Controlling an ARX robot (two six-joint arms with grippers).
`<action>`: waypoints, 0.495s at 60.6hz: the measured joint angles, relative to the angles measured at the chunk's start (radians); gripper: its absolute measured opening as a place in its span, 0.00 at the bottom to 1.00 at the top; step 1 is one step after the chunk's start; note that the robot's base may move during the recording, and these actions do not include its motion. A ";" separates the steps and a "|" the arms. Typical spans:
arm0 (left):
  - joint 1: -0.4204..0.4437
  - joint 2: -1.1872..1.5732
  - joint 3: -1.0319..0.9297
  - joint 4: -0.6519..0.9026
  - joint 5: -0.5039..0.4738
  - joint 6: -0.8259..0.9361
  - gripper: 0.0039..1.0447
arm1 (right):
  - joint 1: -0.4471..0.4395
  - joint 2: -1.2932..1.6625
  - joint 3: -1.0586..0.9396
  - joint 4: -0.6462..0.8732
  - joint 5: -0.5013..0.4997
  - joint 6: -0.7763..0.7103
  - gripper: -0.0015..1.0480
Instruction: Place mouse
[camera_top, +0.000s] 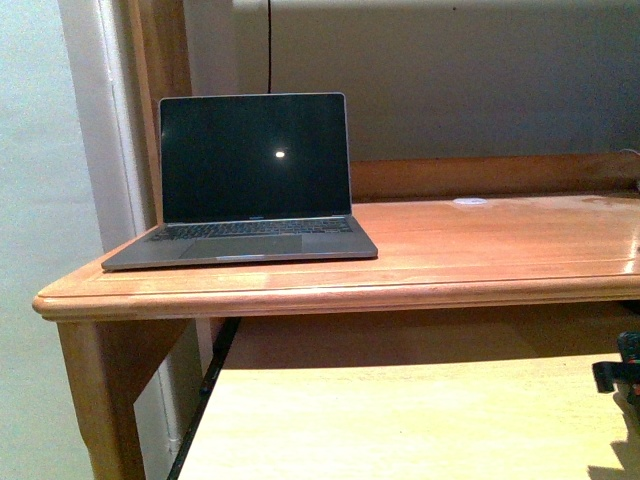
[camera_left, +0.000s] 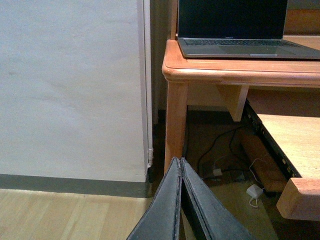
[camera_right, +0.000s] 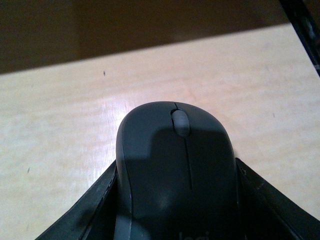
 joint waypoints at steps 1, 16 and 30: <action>0.000 0.000 0.000 0.000 0.000 0.000 0.02 | 0.004 -0.026 -0.001 -0.016 -0.005 0.009 0.54; 0.000 -0.002 0.000 -0.002 0.000 -0.002 0.04 | 0.153 -0.106 0.222 -0.058 0.087 0.064 0.54; 0.000 -0.002 0.000 -0.002 0.000 -0.001 0.44 | 0.288 0.255 0.608 -0.020 0.283 0.041 0.54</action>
